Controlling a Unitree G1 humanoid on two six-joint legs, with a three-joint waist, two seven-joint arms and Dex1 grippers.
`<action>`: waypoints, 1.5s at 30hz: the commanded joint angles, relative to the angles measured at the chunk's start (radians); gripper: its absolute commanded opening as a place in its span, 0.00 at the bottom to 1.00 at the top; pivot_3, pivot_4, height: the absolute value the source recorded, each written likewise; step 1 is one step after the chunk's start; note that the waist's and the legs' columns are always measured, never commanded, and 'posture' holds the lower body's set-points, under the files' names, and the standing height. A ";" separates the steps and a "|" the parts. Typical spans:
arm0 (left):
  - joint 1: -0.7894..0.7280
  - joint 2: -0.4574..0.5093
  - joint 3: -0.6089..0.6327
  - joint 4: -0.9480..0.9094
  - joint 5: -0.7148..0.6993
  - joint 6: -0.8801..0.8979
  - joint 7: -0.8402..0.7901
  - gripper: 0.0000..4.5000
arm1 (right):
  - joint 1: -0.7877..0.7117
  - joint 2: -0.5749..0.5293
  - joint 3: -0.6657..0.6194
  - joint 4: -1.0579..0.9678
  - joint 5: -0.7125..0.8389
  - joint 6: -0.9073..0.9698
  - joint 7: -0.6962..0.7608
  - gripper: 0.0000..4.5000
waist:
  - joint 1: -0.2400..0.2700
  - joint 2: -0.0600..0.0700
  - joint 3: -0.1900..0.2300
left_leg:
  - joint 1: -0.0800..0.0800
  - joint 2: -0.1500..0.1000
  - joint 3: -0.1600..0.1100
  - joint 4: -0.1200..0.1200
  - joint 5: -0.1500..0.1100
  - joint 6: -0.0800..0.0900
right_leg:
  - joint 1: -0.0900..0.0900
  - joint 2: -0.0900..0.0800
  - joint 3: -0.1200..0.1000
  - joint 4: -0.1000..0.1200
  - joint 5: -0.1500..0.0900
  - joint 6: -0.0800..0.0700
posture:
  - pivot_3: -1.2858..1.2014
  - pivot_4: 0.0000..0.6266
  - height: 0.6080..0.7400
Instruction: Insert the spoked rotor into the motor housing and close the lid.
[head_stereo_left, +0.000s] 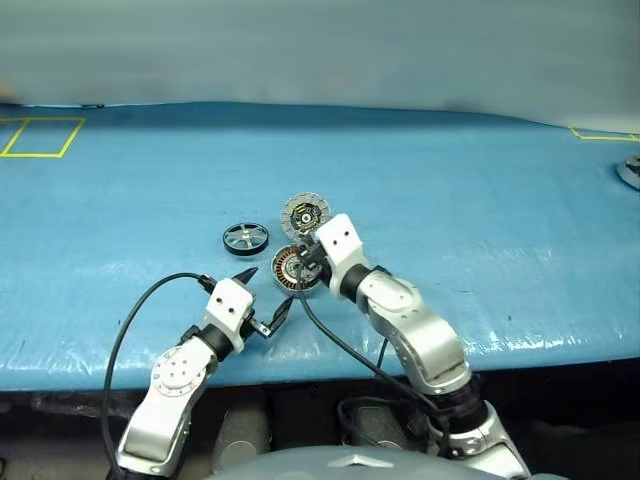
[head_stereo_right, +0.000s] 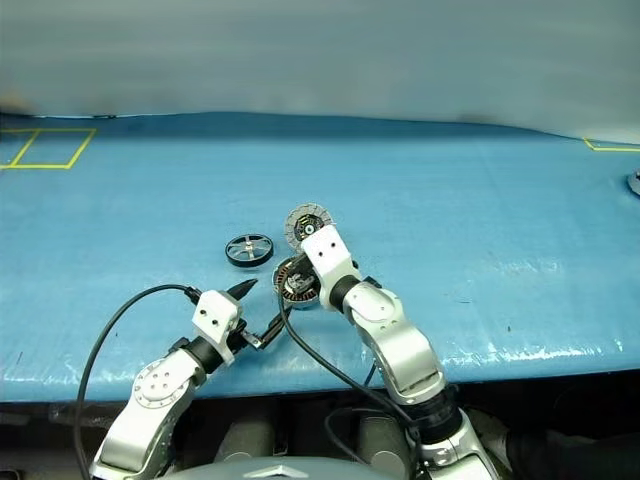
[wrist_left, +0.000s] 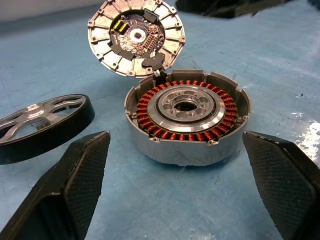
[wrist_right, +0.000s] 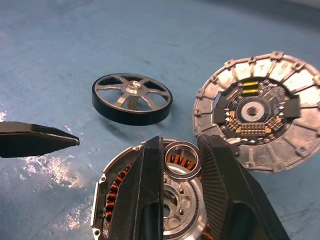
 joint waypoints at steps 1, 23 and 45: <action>0.014 -0.014 -0.002 -0.022 -0.009 -0.031 0.002 1.00 | -0.008 0.028 0.024 0.058 -0.017 -0.062 -0.023 0.15 | 0.000 0.000 0.000 | 0.000 0.000 0.000 0.000 0.000 0.000 | 0.000 0.000 0.000 0.000 0.000 0.000 | 0.52 0.24 1.00; -0.005 -0.014 0.000 -0.027 -0.020 -0.020 -0.012 1.00 | 0.017 0.034 0.022 0.156 -0.051 -0.070 -0.046 0.15 | -0.002 0.000 0.000 | 0.002 0.001 0.000 0.002 0.000 0.000 | -0.001 0.000 -0.001 0.001 0.000 0.000 | 0.52 0.24 1.00; -0.018 -0.007 0.006 -0.027 -0.032 -0.006 -0.032 1.00 | -0.034 0.014 0.034 -0.123 -0.004 0.217 -0.060 0.08 | -0.003 0.000 0.000 | 0.001 0.000 0.000 0.002 0.000 0.000 | -0.002 -0.001 -0.001 0.001 0.000 0.000 | 0.52 0.24 1.00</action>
